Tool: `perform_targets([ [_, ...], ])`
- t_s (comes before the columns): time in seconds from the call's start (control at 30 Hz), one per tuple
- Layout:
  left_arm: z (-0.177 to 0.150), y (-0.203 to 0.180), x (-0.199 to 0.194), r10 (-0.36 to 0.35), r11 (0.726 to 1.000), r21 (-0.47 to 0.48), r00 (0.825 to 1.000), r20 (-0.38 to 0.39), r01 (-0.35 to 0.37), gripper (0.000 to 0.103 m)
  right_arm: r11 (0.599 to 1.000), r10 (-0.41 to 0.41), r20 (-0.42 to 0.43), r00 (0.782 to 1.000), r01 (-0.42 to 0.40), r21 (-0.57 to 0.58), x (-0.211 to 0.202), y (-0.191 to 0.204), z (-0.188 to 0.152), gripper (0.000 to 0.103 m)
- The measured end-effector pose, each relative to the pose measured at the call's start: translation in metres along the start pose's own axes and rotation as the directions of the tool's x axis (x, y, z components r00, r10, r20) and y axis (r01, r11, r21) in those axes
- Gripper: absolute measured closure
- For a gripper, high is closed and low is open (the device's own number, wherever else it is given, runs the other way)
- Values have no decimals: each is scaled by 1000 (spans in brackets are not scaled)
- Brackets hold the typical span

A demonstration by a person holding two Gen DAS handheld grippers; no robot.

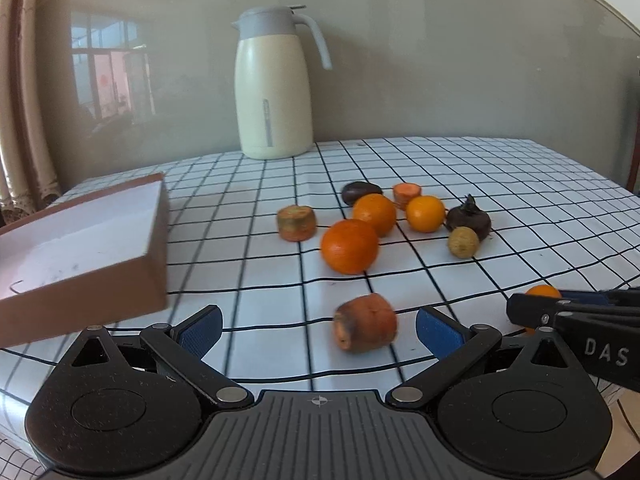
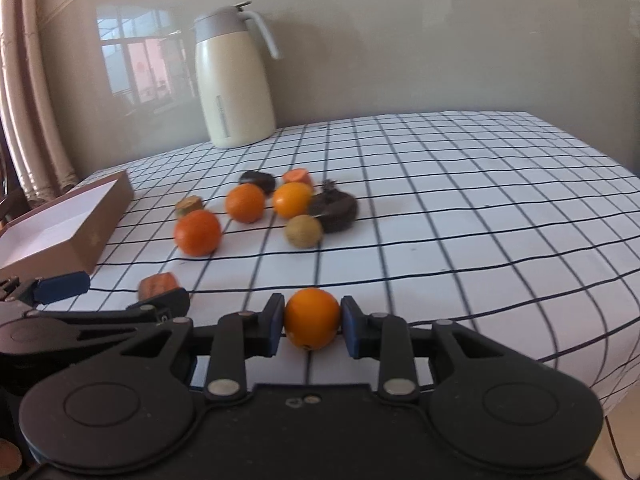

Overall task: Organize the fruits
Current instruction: 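Close the left gripper on the carrot chunk while the right gripper holds the orange, then carry the carrot chunk and the orange over the white box with both grippers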

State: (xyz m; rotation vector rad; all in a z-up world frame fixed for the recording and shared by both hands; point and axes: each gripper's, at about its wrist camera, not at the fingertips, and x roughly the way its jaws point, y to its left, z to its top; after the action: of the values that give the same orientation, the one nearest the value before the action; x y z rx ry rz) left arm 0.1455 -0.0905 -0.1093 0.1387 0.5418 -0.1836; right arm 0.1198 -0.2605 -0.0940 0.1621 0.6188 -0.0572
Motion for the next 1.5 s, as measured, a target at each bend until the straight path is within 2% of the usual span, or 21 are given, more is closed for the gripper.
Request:
perform_targets([
  [0.07,-1,-5,3,-14,1000,-3,1000,1,14,14,1000,-5,3,1000,5,-1,0,-3,0,79],
  [0.1,-1,-8,5,-25,1000,-3,1000,-9,25,24,1000,-5,4,1000,5,2,-1,-5,-1,79],
  [0.27,-3,-14,7,-35,999,-36,999,-8,34,25,1000,-1,5,1000,1,12,-1,-8,-1,79],
  [0.43,-8,-17,1,-25,999,-45,999,23,26,51,1000,0,5,1000,0,16,-2,-8,-2,79],
  [0.7,-12,-11,-3,2,997,-78,999,39,1,73,1000,0,10,1000,0,19,-3,-8,-4,79],
  [1.2,-20,-1,-13,22,997,-79,999,45,-19,74,1000,-11,17,1000,11,8,-2,-5,-5,77],
  [1.27,-22,0,-14,23,997,-77,999,48,-20,74,1000,-22,22,1000,22,8,-3,-5,-6,81],
  [1.5,-25,3,-19,10,996,-91,999,53,-5,74,1000,1,28,1000,-1,8,-5,-2,-7,81],
])
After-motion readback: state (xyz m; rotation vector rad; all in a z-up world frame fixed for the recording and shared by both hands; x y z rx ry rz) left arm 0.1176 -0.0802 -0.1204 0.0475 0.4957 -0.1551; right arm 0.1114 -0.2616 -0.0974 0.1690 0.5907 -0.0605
